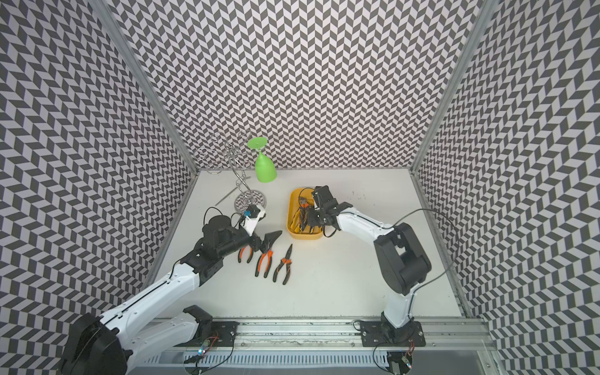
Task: Take the pliers out of the storage box
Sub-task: Pick up the pliers from the storage box, then place the pliers at the center of the board.
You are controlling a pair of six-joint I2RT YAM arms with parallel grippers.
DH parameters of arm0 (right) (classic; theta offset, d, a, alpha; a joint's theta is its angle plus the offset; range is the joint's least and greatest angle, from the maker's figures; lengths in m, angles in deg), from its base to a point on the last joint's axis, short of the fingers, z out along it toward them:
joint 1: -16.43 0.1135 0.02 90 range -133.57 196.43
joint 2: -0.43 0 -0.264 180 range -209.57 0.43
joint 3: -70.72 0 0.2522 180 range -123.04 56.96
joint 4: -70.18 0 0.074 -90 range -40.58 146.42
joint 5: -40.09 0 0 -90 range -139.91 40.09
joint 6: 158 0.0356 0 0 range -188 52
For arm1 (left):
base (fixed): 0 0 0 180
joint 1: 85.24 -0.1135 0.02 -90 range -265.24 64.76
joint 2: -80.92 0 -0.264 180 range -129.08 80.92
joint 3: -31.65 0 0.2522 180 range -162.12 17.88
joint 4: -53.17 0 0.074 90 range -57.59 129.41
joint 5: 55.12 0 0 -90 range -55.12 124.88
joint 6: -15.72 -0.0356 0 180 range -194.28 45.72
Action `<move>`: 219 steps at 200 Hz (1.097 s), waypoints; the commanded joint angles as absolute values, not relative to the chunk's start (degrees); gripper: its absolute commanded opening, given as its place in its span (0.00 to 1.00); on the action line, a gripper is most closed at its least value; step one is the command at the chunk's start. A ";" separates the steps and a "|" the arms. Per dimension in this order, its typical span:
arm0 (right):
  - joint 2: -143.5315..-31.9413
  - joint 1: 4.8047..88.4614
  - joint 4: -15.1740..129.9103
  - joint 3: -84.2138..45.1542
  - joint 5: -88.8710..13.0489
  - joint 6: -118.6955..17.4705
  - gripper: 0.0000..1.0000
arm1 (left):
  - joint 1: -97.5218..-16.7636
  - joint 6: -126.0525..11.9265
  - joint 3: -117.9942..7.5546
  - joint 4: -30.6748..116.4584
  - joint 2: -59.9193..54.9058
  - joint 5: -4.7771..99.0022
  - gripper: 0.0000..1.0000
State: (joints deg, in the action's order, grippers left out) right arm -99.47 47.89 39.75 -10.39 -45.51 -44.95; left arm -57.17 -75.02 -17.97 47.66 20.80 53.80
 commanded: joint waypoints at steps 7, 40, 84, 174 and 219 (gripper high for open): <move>-90.41 47.61 57.02 -1.50 -44.82 -42.86 0.00 | -57.47 -53.94 -19.69 55.43 17.08 54.62 0.98; -79.98 48.07 63.51 8.03 -43.20 -44.61 0.00 | -57.14 -35.79 -19.90 65.37 11.84 56.61 0.91; -68.50 48.51 65.72 16.44 -43.11 -47.20 0.00 | -52.70 -30.87 -24.81 68.86 5.20 58.00 0.88; -53.63 49.65 66.41 24.73 -41.62 -50.67 0.00 | -42.23 -25.79 -30.24 76.88 -5.17 52.91 0.66; -52.90 49.74 65.97 25.06 -40.48 -52.22 0.00 | -40.26 -24.74 -32.51 77.96 -8.35 52.17 0.47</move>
